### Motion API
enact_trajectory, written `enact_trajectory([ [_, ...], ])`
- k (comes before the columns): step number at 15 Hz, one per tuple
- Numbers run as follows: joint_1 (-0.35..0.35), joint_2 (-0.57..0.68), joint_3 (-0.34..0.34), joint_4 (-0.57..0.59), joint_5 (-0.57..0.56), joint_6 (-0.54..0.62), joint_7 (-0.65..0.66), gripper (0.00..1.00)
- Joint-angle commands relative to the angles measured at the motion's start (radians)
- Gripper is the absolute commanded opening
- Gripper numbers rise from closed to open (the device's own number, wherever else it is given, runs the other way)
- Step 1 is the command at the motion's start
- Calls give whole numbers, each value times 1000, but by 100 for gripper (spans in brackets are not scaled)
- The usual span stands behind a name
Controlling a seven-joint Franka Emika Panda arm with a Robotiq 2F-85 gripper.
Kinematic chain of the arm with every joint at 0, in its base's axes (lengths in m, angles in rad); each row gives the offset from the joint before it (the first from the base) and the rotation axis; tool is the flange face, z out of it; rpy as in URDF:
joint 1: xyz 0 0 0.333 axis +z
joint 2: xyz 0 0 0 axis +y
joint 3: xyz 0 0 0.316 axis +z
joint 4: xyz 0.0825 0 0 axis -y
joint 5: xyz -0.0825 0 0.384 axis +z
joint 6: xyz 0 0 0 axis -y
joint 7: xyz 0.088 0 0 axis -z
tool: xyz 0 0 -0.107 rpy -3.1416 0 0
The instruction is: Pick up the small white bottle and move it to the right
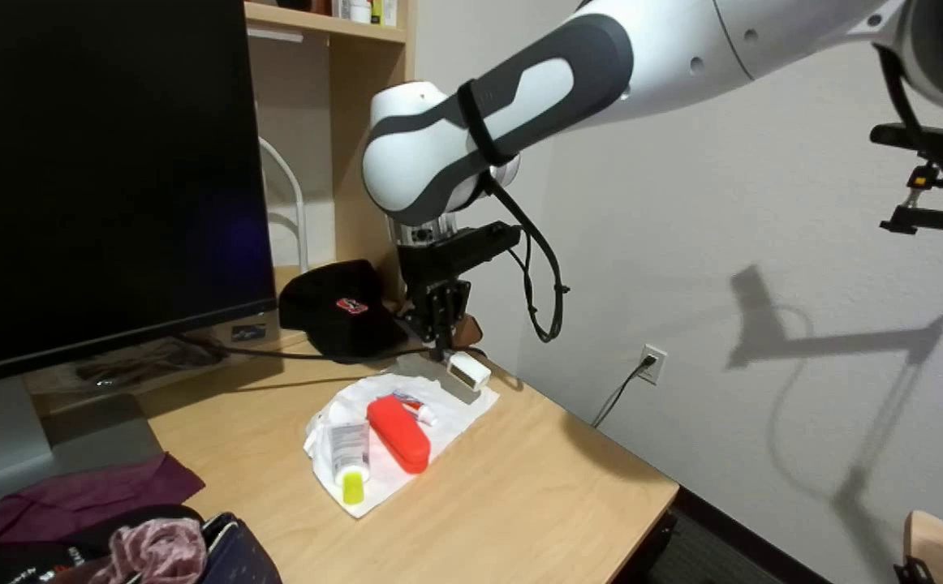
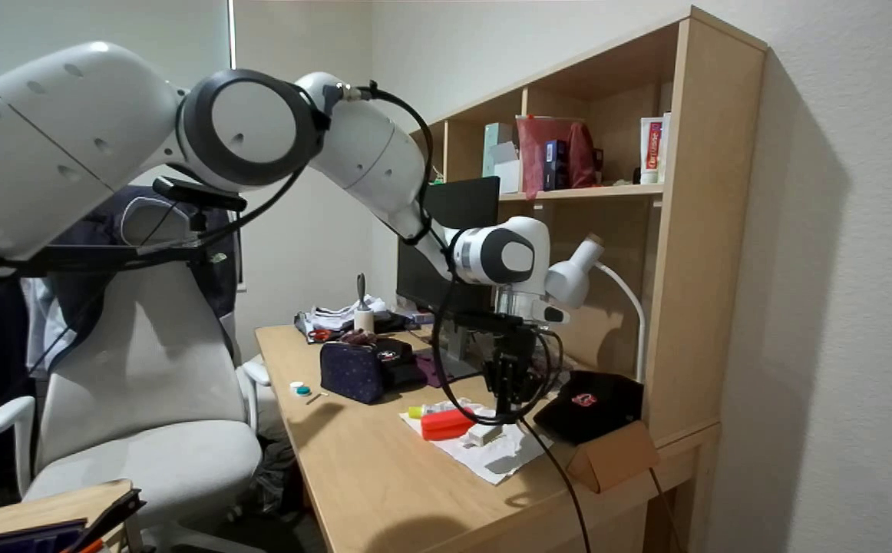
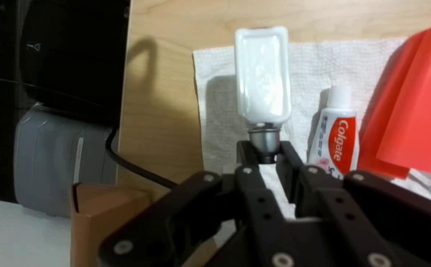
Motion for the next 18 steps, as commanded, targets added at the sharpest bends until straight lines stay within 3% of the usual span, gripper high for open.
enact_trajectory([
  [1,10,-135,-14,-244,31,254,126,12],
  [6,71,-247,-77,-500,-7,663,298,12],
  [8,122,-303,-137,-609,-41,806,369,12],
  [10,207,-360,-238,-719,-94,921,469,12],
  [12,264,-426,-296,-817,-128,905,485,12],
  [13,212,-323,-247,-683,-79,886,430,12],
  [14,222,-344,-257,-713,-86,886,437,20],
  [16,222,-341,-255,-706,-85,886,437,20],
  [17,222,-335,-256,-699,-84,886,437,12],
  [18,220,-324,-254,-690,-82,895,437,12],
])
